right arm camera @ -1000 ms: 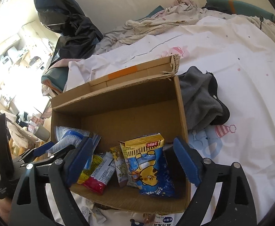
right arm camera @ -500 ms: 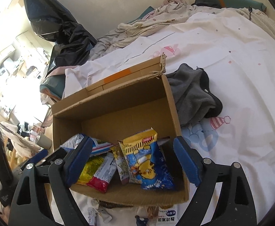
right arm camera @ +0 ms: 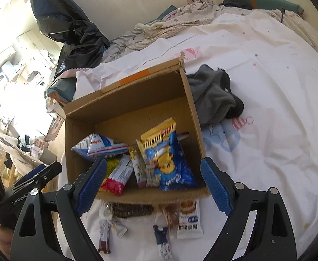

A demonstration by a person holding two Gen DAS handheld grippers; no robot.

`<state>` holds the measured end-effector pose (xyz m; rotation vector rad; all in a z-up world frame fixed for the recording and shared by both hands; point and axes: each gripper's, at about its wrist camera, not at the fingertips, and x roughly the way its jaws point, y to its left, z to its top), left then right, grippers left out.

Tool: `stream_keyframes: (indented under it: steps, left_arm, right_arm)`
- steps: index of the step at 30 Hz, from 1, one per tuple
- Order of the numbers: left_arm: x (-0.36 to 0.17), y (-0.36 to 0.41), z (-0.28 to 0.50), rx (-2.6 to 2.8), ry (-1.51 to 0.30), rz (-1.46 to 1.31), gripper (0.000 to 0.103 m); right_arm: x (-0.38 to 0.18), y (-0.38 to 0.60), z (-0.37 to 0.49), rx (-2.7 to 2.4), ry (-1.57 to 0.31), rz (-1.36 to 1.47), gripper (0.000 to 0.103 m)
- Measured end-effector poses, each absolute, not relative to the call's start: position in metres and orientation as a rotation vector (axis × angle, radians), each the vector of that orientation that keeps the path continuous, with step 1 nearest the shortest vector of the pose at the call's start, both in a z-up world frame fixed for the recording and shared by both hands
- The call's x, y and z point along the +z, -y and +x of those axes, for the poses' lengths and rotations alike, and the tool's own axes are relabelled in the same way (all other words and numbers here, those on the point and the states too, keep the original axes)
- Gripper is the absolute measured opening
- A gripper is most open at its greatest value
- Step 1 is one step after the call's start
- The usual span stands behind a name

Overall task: Organize snacks
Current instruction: 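Withdraw both tools from the box toward the remaining snacks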

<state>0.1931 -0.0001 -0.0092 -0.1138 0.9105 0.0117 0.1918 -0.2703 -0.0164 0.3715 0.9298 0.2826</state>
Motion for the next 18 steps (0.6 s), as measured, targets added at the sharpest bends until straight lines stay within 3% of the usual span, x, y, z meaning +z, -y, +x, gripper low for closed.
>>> stream_keyframes:
  steps: [18]
  left_arm:
    - [-0.030, -0.016, 0.144, 0.028, -1.059, -0.180, 0.092]
  right_arm:
    - [-0.052, 0.270, 0.142, 0.278, -1.114, 0.468, 0.090]
